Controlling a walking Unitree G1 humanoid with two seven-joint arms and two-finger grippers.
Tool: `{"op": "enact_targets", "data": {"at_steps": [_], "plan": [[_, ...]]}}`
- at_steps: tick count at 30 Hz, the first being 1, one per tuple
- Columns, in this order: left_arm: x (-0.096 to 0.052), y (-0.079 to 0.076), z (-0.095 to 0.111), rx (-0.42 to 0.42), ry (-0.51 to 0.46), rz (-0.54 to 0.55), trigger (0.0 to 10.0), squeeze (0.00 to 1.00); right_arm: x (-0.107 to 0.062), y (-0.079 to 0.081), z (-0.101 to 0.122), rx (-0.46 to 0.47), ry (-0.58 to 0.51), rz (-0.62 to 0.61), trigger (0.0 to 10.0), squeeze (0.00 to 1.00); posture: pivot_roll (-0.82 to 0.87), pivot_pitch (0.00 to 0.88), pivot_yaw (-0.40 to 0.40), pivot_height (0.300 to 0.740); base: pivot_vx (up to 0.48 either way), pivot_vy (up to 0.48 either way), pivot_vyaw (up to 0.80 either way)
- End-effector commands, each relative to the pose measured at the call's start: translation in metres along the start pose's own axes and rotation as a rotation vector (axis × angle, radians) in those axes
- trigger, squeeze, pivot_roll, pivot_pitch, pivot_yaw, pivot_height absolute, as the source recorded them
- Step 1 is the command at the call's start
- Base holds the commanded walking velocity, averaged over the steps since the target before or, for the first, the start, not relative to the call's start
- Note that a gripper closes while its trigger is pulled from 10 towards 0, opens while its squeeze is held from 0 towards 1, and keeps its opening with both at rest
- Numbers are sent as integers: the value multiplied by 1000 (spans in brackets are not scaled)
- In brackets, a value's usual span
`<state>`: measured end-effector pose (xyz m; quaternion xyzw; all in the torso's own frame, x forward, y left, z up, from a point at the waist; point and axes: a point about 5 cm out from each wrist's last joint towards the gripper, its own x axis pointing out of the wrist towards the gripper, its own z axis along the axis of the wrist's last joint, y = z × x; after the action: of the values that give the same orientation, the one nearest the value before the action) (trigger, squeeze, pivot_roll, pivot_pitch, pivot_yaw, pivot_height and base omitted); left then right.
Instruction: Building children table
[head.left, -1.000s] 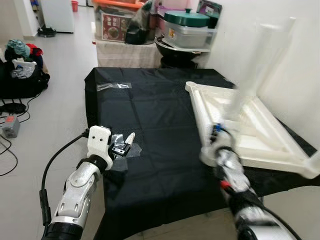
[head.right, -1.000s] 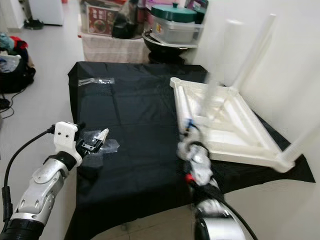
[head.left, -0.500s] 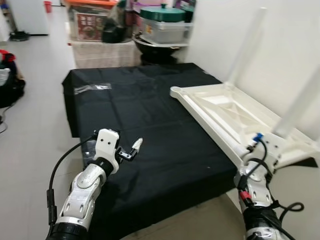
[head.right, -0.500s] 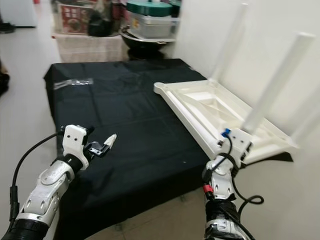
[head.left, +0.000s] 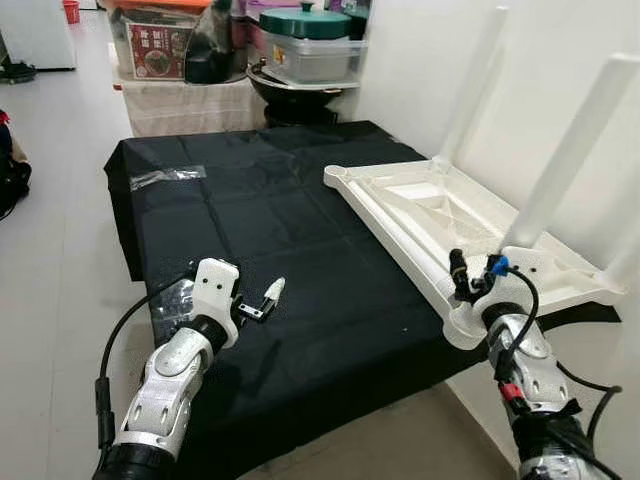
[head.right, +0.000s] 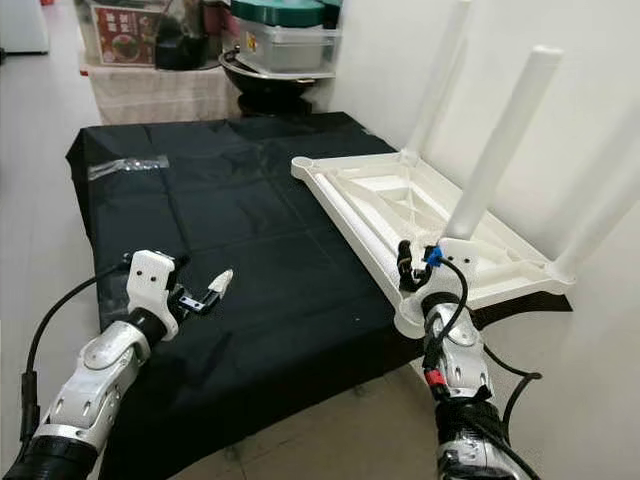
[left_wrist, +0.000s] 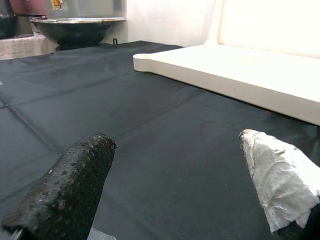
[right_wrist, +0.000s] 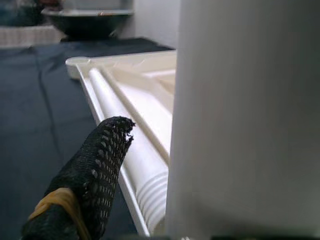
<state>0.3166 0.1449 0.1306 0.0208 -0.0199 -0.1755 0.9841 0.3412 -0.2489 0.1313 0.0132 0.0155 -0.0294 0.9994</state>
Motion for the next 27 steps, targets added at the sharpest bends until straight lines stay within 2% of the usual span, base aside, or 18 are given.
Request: {"op": "enact_targets", "data": {"at_steps": [1,5,9,10,12,13,15,16,17,18,19,20,21,22,24,25,26,27], "plan": [[3,-2,2,13,-10,-13,10000,0,1,6,-10,-16,58,67,10000,0,55,0,-111,740,0,0,0],[-1,-1,0,17,-4,-12,10000,0,-2,8,-28,-39,146,144,10000,0,67,0,-116,740,0,0,0],[-3,-2,-2,18,4,-16,10000,0,-5,12,-34,-29,170,189,10000,0,68,0,-115,740,0,0,0],[-2,-3,-2,16,3,-17,10000,0,-5,12,-33,-16,162,200,2510,0,64,0,-113,740,0,0,0],[-1,-3,-1,16,2,-18,10000,0,-5,11,-32,-7,151,205,2510,0,62,0,-114,740,0,0,0],[1,-4,0,16,-1,-23,10000,0,-4,9,-30,-2,128,190,0,0,63,0,-114,740,0,0,0],[5,-6,2,17,-6,-37,10000,0,-1,0,-26,-1,99,99,0,0,64,0,-115,740,0,0,0],[6,-7,3,21,-11,-44,10000,0,1,-11,-24,24,92,-57,0,0,65,0,-113,740,0,0,0],[6,-7,3,21,-11,-44,10000,0,1,-11,-24,24,92,-57,0,0,65,0,-113,740,0,0,0],[6,-7,4,24,-14,-48,10000,0,0,-18,-23,43,93,-166,0,0,65,0,-113,740,0,0,0],[6,-5,4,26,-16,-45,10000,0,-3,-26,-23,36,90,-339,0,0,61,0,-101,740,0,0,0],[6,-5,4,26,-16,-45,10000,0,-3,-26,-23,36,90,-339,0,0,61,0,-101,740,0,0,0],[6,-3,4,26,-16,-40,10000,0,-8,-31,-23,43,83,-467,0,0,57,0,-99,740,0,0,0],[5,-2,2,26,-12,-33,10000,0,-16,-29,-25,65,89,-583,0,0,55,0,-96,740,0,0,0],[5,-2,2,26,-12,-33,10000,0,-16,-29,-25,65,89,-583,0,0,55,0,-96,740,0,0,0],[5,-4,1,21,-8,-37,10000,0,-23,-18,-28,92,97,-650,0,0,49,0,-88,740,0,0,0],[5,-4,1,21,-8,-37,10000,0,-23,-18,-28,92,97,-650,0,0,49,0,-88,740,0,0,0],[5,-6,0,21,-5,-43,10000,0,-28,-4,-31,122,109,-658,0,0,46,0,-84,740,0,0,0]]}}
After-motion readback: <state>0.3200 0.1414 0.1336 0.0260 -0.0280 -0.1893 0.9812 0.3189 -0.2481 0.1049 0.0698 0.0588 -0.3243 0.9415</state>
